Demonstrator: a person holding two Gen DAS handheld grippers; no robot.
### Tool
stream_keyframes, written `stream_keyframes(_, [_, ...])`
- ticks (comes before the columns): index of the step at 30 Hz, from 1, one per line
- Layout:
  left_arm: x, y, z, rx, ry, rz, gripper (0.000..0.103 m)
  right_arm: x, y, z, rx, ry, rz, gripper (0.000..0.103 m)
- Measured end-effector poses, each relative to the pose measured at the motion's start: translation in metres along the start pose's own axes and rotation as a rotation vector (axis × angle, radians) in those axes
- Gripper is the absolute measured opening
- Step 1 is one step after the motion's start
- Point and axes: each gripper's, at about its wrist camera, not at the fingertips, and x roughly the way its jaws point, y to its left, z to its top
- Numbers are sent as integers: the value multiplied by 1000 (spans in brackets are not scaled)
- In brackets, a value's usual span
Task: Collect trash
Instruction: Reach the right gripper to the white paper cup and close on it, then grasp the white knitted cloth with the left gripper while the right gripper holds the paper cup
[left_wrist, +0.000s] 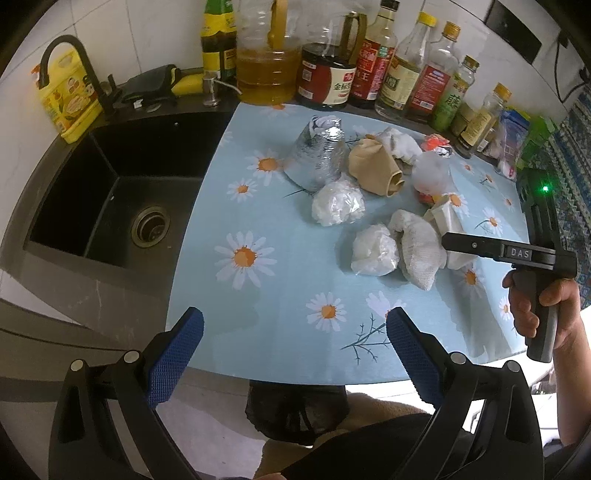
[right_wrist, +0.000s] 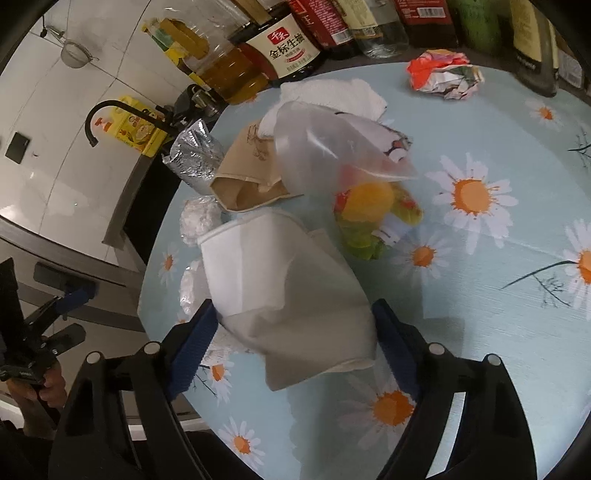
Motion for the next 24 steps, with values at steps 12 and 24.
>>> stream_keyframes(12, [15, -17, 8, 34, 6, -69, 96, -31, -3, -7, 43, -84, 17, 83])
stream_keyframes(24, [41, -98, 33, 277, -2, -239, 96, -95, -4, -58, 116, -233, -73, 83])
